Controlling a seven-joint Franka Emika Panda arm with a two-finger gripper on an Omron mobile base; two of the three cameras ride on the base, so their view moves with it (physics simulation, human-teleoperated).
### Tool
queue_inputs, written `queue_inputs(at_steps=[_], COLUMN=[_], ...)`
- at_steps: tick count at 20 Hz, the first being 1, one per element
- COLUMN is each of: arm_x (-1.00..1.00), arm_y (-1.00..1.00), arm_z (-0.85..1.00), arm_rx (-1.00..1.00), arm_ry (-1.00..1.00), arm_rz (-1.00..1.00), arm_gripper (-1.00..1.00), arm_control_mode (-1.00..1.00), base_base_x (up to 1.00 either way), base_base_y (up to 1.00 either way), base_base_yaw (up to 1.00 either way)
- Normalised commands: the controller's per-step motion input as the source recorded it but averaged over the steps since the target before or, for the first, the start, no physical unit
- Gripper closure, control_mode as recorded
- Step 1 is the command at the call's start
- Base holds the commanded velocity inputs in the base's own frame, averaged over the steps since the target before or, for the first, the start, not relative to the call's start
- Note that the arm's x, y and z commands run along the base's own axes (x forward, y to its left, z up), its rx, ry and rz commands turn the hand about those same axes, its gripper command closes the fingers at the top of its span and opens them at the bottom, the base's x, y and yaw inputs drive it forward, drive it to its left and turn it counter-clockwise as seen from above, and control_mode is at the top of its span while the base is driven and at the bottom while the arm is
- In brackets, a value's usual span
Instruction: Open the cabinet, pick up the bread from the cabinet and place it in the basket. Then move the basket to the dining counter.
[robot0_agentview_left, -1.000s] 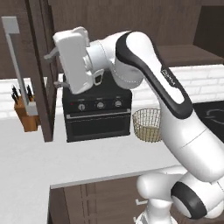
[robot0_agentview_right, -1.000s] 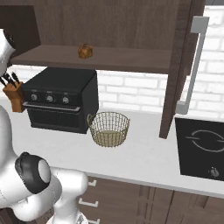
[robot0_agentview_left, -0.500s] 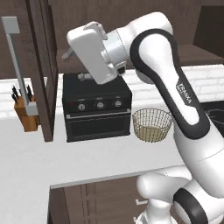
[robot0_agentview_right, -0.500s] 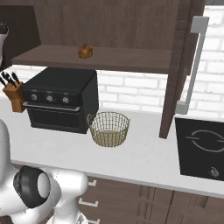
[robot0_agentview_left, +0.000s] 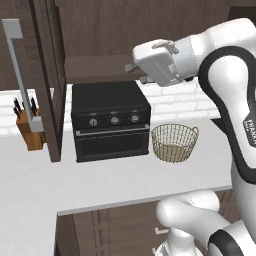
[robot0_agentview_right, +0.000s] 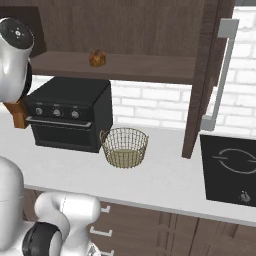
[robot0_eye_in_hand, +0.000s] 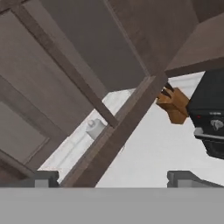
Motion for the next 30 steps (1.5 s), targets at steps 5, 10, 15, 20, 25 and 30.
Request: queue_inputs(at_steps=[5,10,15,20,25,30], arm_x=[0.39,0.62,0.60,0.61,0.33,0.49], arm_y=[-1.00,-0.73,-0.52,-0.20,-0.07,-0.31], arm_z=[-0.02,0.06,-0.02,-0.02,0.13,0.07], arm_rx=[-0.01,-0.08,-0.15,-0.08,0.00,0.00], arm_ry=[-0.31,-0.14,-0.08,0.02,0.24,0.20], arm_rz=[-0.19,-0.41,-0.50,-0.55,-0.15,0.00], arm_gripper=[-1.00,-1.00,-1.00,-1.00,-1.00,-1.00], arm_control_mode=[-1.00,-1.00,-1.00,-1.00,-1.00,-1.00], base_base_x=[0.00,0.00,0.00,0.00,0.00,0.00], base_base_y=[0.00,0.00,0.00,0.00,0.00,0.00], base_base_yaw=[0.00,0.00,0.00,0.00,0.00,0.00])
